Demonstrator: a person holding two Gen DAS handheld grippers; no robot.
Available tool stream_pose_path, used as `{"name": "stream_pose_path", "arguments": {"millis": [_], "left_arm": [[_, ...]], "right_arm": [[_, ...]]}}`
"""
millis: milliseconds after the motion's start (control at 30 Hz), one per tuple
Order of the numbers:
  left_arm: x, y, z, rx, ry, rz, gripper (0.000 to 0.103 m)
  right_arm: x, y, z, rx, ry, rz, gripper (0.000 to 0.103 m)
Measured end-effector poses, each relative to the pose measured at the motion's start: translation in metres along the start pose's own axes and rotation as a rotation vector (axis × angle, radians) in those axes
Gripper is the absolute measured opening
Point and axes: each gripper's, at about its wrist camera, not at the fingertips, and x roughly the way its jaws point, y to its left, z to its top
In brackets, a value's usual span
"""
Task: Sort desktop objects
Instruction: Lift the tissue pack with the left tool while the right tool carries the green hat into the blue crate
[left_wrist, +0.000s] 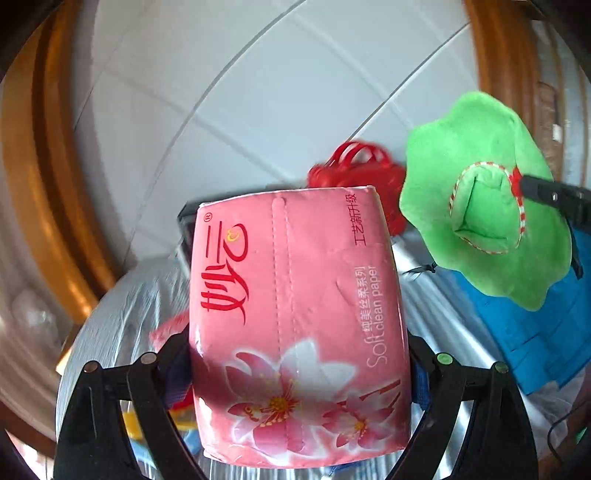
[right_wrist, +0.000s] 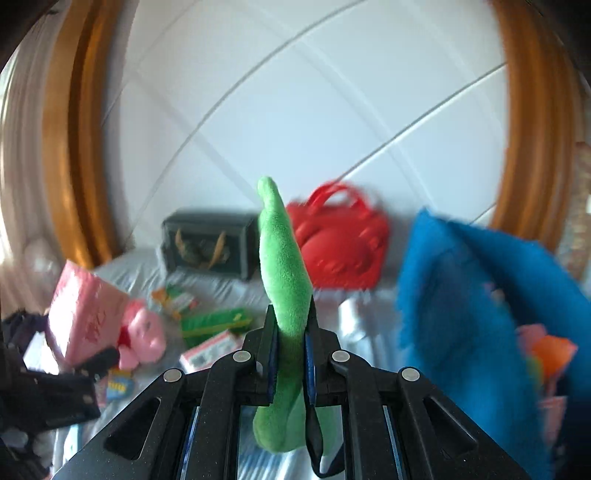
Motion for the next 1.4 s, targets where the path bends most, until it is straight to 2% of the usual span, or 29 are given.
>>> {"name": "stream_pose_path", "arguments": {"millis": [167,267,400,500,633,767,867,967,1133,1267,1400], "left_arm": [[-0.025,-0.054,0.034,0.041,-0.085,-0.103,0.090],[-0.035,-0.105,0.057,0.055,-0.124,-0.165,0.090],[-0.044,-0.181,0.085,0.068,-0.149,-0.242,0.090],[-0.042,-0.241,0.100,0.078,-0.127,-0.300,0.091],[-0.029,-0.317,0.110,0.120,-0.077,-0.321,0.091],[-0.005,-0.375,0.110,0.149,0.035,-0.339,0.091],[0.008,-0.398,0.106,0.156,0.094,-0.325,0.092],[0.016,-0.411,0.105,0.176,0.123,-0.280,0.092],[0.034,-0.430,0.109,0.185,0.169,-0.258,0.093],[0.017,-0.444,0.111,0.213,0.123,-0.210,0.095],[0.016,-0.445,0.115,0.217,0.129,-0.225,0.095]], "right_arm": [[-0.067,-0.055,0.029,0.047,-0.142,-0.121,0.012],[-0.101,-0.104,0.038,0.053,-0.202,-0.195,0.012],[-0.128,-0.169,0.038,0.059,-0.235,-0.270,0.012],[-0.138,-0.222,0.028,0.044,-0.215,-0.324,0.012],[-0.131,-0.291,0.004,0.053,-0.142,-0.364,0.012],[-0.125,-0.338,-0.025,0.079,-0.078,-0.377,0.012],[-0.120,-0.367,-0.046,0.103,-0.029,-0.371,0.012],[-0.112,-0.382,-0.056,0.116,0.012,-0.358,0.012],[-0.094,-0.401,-0.073,0.119,0.081,-0.328,0.012],[-0.082,-0.402,-0.083,0.086,0.138,-0.337,0.014],[-0.068,-0.407,-0.095,0.065,0.208,-0.336,0.015]]}}
